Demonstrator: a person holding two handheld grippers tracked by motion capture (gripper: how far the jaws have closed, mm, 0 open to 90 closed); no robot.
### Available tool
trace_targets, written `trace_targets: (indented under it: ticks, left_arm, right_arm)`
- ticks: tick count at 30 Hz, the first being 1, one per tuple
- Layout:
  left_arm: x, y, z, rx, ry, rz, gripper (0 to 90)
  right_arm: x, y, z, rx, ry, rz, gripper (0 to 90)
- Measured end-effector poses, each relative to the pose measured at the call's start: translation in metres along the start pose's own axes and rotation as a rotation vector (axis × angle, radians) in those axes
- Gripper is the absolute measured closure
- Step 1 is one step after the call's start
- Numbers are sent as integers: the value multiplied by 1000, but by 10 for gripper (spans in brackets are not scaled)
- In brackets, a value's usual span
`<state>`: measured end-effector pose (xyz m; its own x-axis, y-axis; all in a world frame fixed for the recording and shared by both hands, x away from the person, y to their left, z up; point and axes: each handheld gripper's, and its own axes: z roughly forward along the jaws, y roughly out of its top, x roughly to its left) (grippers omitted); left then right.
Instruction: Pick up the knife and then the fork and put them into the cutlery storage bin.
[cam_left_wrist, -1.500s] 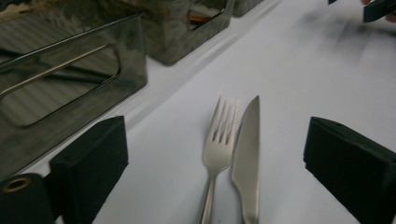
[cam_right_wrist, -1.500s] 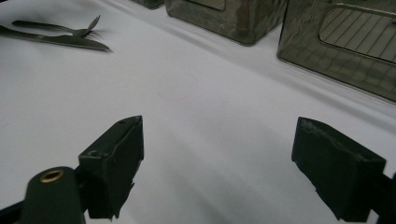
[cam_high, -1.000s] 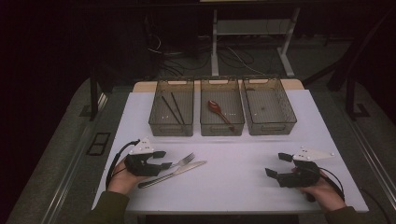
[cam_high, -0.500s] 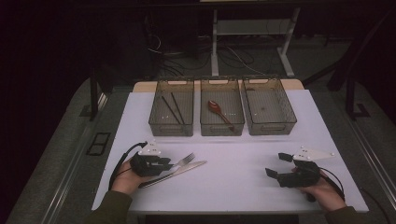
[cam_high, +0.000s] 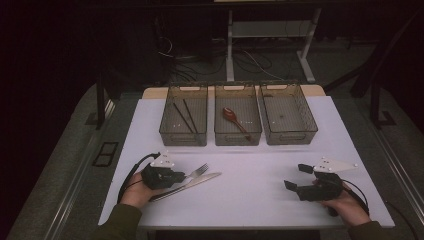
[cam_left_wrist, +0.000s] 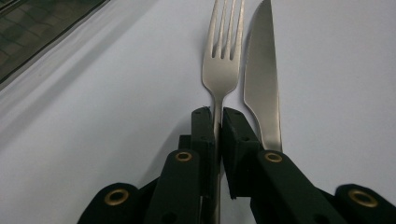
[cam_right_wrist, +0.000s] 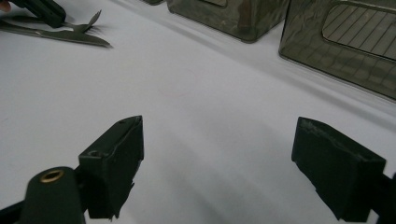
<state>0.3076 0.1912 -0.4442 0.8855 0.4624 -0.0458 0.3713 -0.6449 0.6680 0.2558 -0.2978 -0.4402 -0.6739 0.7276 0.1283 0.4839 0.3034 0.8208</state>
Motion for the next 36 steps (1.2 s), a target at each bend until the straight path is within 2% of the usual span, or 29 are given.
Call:
trace_targets:
  ticks: [6, 9, 12, 13, 16, 20, 24, 26, 30, 33, 36]
  left_arm:
    - [2, 7, 1, 41, -22, -5, 838]
    - [1, 16, 2, 111, -6, 32, 832]
    - [-2, 23, 4, 157, 10, 42, 836]
    - [-3, 24, 4, 164, 11, 24, 839]
    - [0, 24, 4, 168, 6, 23, 845]
    - [1, 23, 4, 155, -1, 5, 849]
    - [0, 25, 2, 148, 23, -2, 849]
    - [-1, 28, 0, 131, 33, -7, 849]
    - [-5, 35, -5, 72, 38, -11, 850]
    - [-9, 43, -9, 29, 35, -1, 850]
    - [-14, 53, -12, -13, 34, 16, 849]
  right_arm:
    - [-1, 0, 0, -2, -2, 5, 162]
    - [-1, 0, 0, -3, -3, 3, 162]
    - [-1, 0, 0, -4, -2, 6, 162]
    - [-1, 0, 0, -4, -3, 5, 162]
    - [-1, 0, 0, -2, -2, 3, 162]
    - [0, 0, 0, -4, 1, 5, 162]
    - [-1, 2, 0, -20, 8, 14, 162]
    - [1, 4, 0, -28, 28, 42, 162]
    - [5, 10, 4, -35, 43, 42, 162]
    - [9, 20, 6, -26, 79, 37, 162]
    - [15, 30, 8, -29, 100, 2, 162]
